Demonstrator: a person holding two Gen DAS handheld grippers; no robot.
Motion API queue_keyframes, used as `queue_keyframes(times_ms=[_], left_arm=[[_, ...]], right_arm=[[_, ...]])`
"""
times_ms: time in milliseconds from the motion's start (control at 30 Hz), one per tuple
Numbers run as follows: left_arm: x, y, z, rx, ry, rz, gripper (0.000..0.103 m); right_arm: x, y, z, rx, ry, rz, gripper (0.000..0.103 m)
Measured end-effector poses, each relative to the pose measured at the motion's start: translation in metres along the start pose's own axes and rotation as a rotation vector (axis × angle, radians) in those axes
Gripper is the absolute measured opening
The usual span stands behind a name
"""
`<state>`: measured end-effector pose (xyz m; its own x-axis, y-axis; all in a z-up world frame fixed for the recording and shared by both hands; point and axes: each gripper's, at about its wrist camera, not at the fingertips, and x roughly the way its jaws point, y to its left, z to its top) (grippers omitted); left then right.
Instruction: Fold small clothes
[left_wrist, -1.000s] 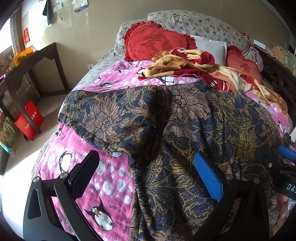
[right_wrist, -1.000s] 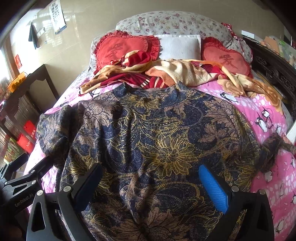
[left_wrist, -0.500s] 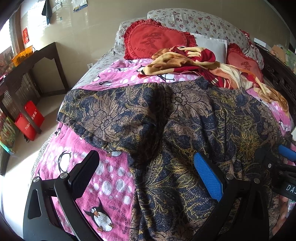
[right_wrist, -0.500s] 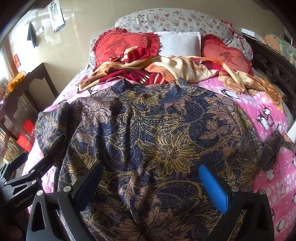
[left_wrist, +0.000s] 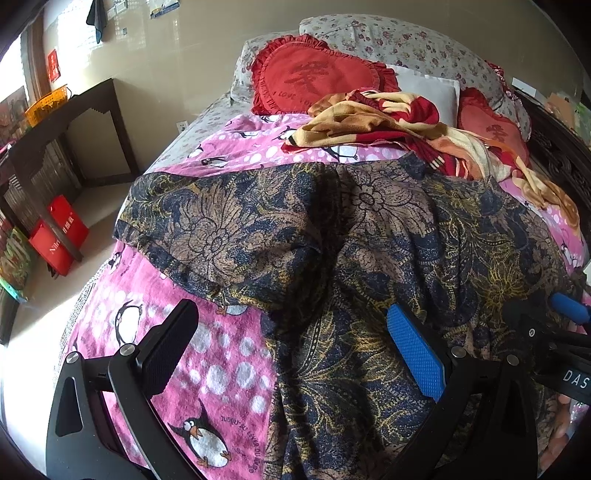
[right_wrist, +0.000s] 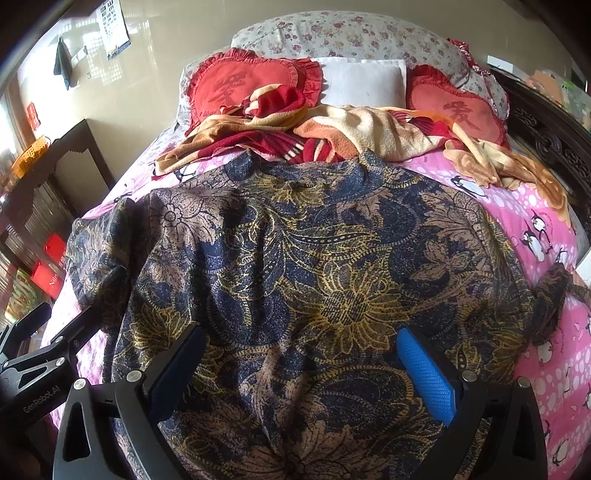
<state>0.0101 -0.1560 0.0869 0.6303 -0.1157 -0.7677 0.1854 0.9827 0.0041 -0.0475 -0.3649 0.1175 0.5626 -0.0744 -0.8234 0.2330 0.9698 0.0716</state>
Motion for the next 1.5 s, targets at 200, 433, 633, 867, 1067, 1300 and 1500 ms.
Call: queue_keyframes(times_ms=[200, 433, 633, 867, 1067, 1300, 1500], left_arm=[[0.007, 0.019, 0.004, -0.050, 0.023, -0.026, 0.103], [0.028, 0.103, 0.018, -0.265, 0.045, -0.026, 0.103], [0.062, 0.194, 0.029, -0.539, 0.054, -0.027, 0.099], [0.111, 0.270, 0.037, -0.815, 0.045, -0.079, 0.095], [0.150, 0.296, 0.033, -1.017, 0.067, -0.225, 0.084], [0.151, 0.302, 0.035, -1.061, -0.008, -0.352, 0.015], [0.103, 0.291, 0.054, -0.923, -0.089, -0.365, 0.006]], right_arm=[[0.007, 0.003, 0.000, 0.007, 0.016, 0.013, 0.103], [0.010, 0.010, 0.001, -0.012, 0.027, 0.036, 0.103], [0.017, 0.016, 0.002, -0.012, 0.046, 0.056, 0.103], [0.027, 0.027, 0.003, -0.042, 0.079, 0.063, 0.103], [0.037, 0.031, 0.004, -0.048, 0.108, 0.065, 0.103], [0.040, 0.036, 0.005, -0.060, 0.114, 0.061, 0.103], [0.034, 0.025, 0.005, -0.029, 0.102, 0.070, 0.103]])
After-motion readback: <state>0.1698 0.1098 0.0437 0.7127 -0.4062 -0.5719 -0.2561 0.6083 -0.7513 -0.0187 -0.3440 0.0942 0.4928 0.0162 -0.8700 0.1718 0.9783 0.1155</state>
